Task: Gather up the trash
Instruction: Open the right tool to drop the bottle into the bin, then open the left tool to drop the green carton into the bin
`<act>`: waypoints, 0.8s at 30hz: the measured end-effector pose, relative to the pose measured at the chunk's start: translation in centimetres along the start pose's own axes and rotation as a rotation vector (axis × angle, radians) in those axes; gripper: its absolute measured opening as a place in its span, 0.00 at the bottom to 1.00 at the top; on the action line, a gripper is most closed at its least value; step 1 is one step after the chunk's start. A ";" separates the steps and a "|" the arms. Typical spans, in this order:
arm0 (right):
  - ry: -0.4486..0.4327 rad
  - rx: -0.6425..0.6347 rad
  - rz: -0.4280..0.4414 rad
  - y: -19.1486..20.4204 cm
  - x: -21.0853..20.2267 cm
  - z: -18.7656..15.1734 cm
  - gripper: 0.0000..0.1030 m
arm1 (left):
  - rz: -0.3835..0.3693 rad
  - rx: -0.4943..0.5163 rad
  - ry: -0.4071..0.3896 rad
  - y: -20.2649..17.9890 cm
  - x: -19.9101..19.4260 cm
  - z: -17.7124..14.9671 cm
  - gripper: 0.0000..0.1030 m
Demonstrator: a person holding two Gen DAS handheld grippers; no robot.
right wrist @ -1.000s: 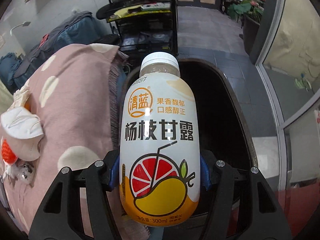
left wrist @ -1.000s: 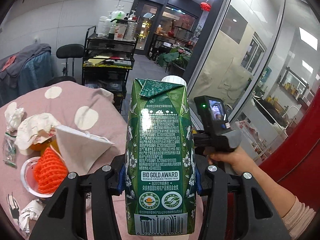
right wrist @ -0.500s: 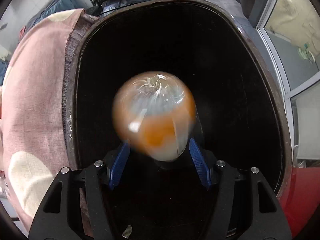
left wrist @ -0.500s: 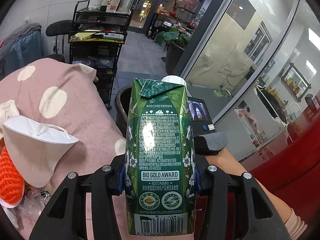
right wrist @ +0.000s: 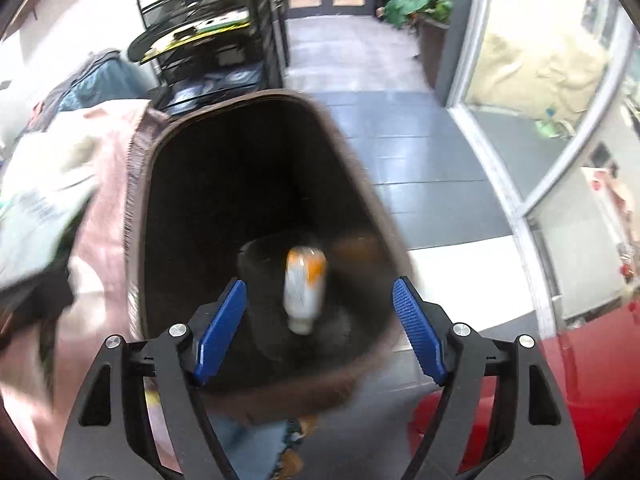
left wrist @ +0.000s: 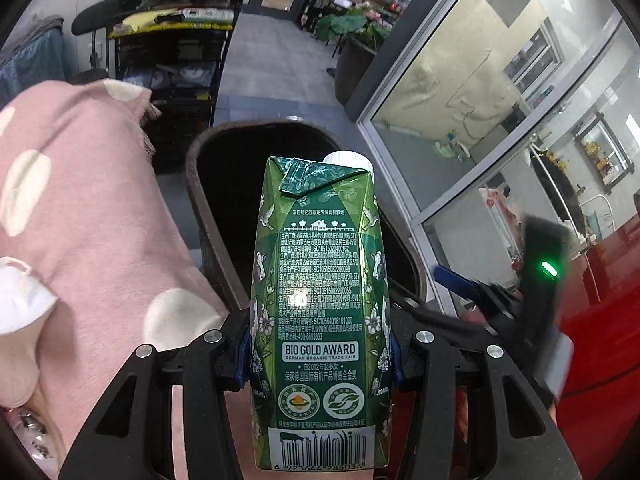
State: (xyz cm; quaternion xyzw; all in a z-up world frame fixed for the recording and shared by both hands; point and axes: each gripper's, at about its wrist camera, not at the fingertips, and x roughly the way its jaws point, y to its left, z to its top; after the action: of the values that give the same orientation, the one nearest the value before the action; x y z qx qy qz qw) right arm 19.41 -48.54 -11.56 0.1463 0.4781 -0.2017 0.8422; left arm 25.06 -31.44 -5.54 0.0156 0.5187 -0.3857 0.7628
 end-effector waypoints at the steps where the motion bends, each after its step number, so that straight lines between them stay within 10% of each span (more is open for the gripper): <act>1: -0.008 0.010 -0.007 -0.6 -0.6 -0.7 0.74 | 0.000 -0.008 0.020 0.0 0.6 0.2 0.47; 24: -0.103 0.115 -0.071 -5.4 -7.0 -9.9 0.78 | 0.121 0.065 0.177 -2.3 7.3 1.7 0.51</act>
State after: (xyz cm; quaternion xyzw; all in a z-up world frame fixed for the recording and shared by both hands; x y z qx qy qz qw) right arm 6.21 -47.54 -10.74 0.1670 0.4268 -0.2657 0.8481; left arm 26.18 -37.93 -9.76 0.1056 0.5695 -0.3527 0.7349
